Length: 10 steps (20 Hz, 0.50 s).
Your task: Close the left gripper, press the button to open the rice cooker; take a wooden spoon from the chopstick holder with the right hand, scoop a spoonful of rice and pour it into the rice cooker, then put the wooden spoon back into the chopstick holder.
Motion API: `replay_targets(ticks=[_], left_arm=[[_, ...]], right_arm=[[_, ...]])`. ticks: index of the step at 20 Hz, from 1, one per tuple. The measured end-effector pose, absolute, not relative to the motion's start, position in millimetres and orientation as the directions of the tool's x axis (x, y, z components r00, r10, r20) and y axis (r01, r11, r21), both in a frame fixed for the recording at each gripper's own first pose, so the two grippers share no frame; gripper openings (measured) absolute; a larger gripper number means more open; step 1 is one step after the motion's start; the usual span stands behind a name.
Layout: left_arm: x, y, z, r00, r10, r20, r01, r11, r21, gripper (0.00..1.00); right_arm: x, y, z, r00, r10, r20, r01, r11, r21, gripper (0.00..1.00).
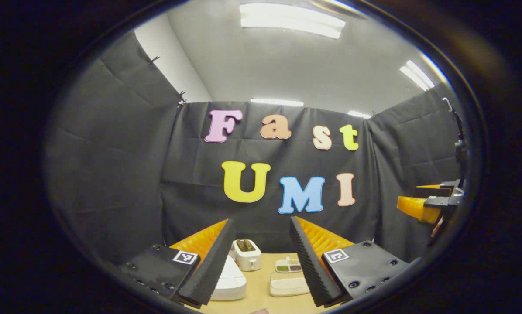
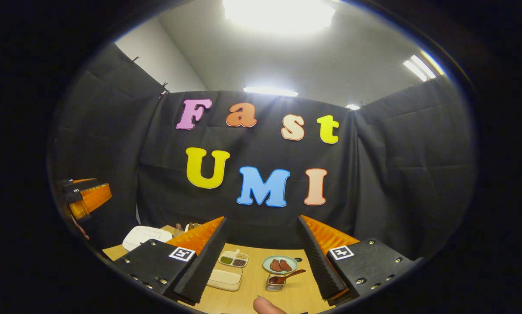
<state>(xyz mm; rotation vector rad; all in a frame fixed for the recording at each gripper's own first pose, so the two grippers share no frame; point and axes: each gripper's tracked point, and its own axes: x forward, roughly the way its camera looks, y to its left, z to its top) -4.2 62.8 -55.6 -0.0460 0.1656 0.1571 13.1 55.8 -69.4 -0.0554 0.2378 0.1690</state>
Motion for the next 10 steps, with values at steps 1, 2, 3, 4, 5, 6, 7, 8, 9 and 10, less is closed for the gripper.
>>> replay_targets(ticks=[1,2,3,4,5,6,7,8,9,10], left_arm=[[-7.2,73.3,-59.7,0.971,0.164,-0.174,-0.172,0.985,-0.027,0.88],[-8.8,85.5,-65.8,0.966,0.182,-0.185,-0.188,0.982,-0.012,0.88],[-9.4,97.7,-74.5,0.959,0.201,-0.201,-0.203,0.979,0.007,0.88],[-8.7,109.9,-82.8,0.953,0.215,-0.215,-0.215,0.976,0.025,0.88],[-7.1,120.0,-92.1,0.946,0.227,-0.23,-0.223,0.974,0.045,0.88],[-6.3,129.8,-103.3,0.939,0.237,-0.25,-0.228,0.972,0.065,0.89],[-4.8,139.5,-114.1,0.932,0.243,-0.267,-0.23,0.97,0.08,0.88],[-2.6,147.5,-123.2,0.928,0.246,-0.28,-0.23,0.969,0.089,0.89],[0.8,154.4,-129.5,0.926,0.249,-0.284,-0.232,0.968,0.092,0.88],[5.3,161.0,-137.0,0.922,0.251,-0.293,-0.235,0.968,0.089,0.88]], right_arm=[[14.7,66.5,-71.6,0.954,0.172,-0.245,-0.182,0.983,-0.018,0.96],[15.0,77.5,-74.6,0.949,0.187,-0.256,-0.194,0.981,-0.001,0.96],[14.9,86.9,-78.7,0.943,0.2,-0.266,-0.203,0.979,0.016,0.96],[15.1,97.6,-80.5,0.938,0.213,-0.275,-0.213,0.977,0.03,0.96],[14.6,107.1,-81.6,0.933,0.224,-0.281,-0.221,0.974,0.043,0.96],[13.7,116.9,-82.3,0.929,0.234,-0.285,-0.228,0.972,0.056,0.96],[12.6,127.1,-82.2,0.926,0.246,-0.288,-0.236,0.969,0.07,0.96],[12.9,136.0,-82.1,0.924,0.254,-0.287,-0.241,0.967,0.081,0.96],[12.7,144.3,-82.7,0.923,0.259,-0.286,-0.243,0.966,0.088,0.96],[12.3,151.7,-84.6,0.921,0.261,-0.289,-0.244,0.965,0.093,0.96]])
